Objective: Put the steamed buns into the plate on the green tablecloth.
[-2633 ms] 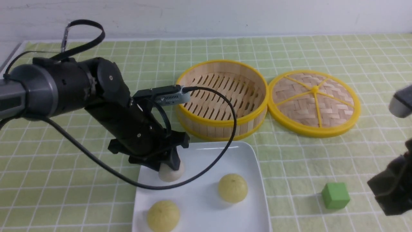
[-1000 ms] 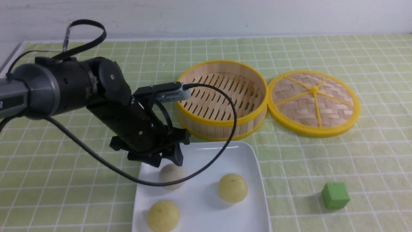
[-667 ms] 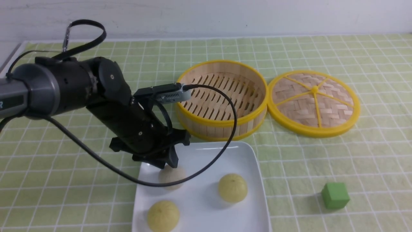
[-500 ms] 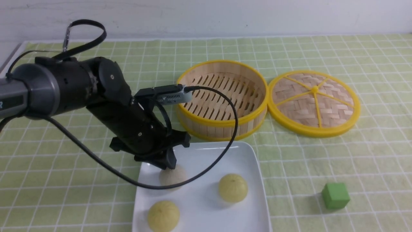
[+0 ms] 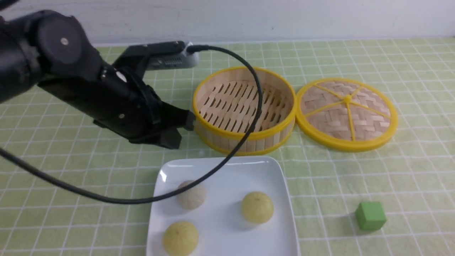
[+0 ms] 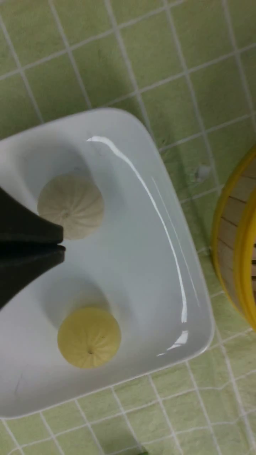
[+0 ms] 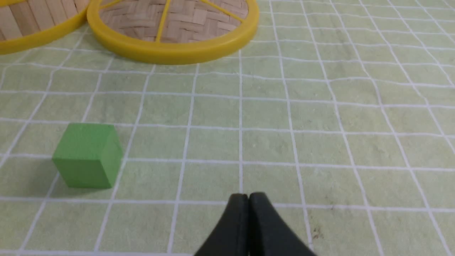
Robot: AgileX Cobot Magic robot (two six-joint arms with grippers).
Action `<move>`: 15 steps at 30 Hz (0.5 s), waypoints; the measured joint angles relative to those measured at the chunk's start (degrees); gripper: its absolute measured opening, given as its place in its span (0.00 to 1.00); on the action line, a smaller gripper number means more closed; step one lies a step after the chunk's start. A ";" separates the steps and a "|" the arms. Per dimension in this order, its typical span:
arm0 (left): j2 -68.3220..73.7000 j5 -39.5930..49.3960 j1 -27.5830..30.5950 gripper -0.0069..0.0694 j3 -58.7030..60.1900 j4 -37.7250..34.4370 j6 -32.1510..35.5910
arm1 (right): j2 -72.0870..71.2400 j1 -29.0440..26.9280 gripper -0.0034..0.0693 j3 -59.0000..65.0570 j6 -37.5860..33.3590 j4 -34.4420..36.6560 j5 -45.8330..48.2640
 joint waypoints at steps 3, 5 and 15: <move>-4.51 0.19 0.00 0.09 0.00 1.30 -1.48 | 0.00 0.73 0.07 0.05 0.00 0.00 -0.19; -7.80 0.71 0.00 0.09 0.00 2.27 -2.62 | 0.00 2.09 0.07 0.05 0.00 0.00 -0.23; -23.53 8.27 0.00 0.09 0.00 10.09 -8.01 | 0.00 4.87 0.09 0.05 0.00 0.00 -0.23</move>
